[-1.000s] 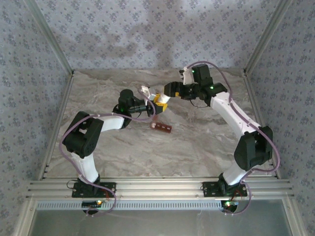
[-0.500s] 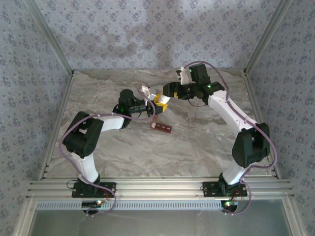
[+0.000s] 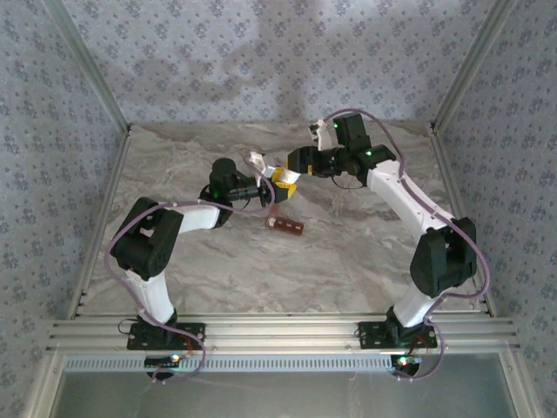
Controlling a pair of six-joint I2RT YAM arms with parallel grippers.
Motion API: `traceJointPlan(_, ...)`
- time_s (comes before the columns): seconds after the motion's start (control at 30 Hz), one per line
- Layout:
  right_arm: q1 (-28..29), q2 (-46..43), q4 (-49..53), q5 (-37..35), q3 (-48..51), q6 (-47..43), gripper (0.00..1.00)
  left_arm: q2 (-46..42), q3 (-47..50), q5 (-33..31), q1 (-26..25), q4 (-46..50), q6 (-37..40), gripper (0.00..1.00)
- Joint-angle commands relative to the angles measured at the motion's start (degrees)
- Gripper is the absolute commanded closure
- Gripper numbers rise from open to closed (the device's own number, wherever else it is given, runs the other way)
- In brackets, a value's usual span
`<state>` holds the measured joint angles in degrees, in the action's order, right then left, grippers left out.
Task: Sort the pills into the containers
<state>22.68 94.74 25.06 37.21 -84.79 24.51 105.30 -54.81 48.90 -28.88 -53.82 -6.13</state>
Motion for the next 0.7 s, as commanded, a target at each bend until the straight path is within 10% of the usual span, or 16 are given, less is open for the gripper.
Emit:
traceJointPlan(0.0, 0.39, 0.89, 0.09, 1.32, 0.33, -0.16, 0.39, -2.38, -0.33, 1.8, 0.13, -1.63, -0.61, 1.0)
traceJointPlan(0.67, 2.44, 0.2, -4.02, -6.85, 5.56, 9.59, 0.69, -3.43, -0.19, -4.78, -0.99, 0.53, 1.29, 1.0)
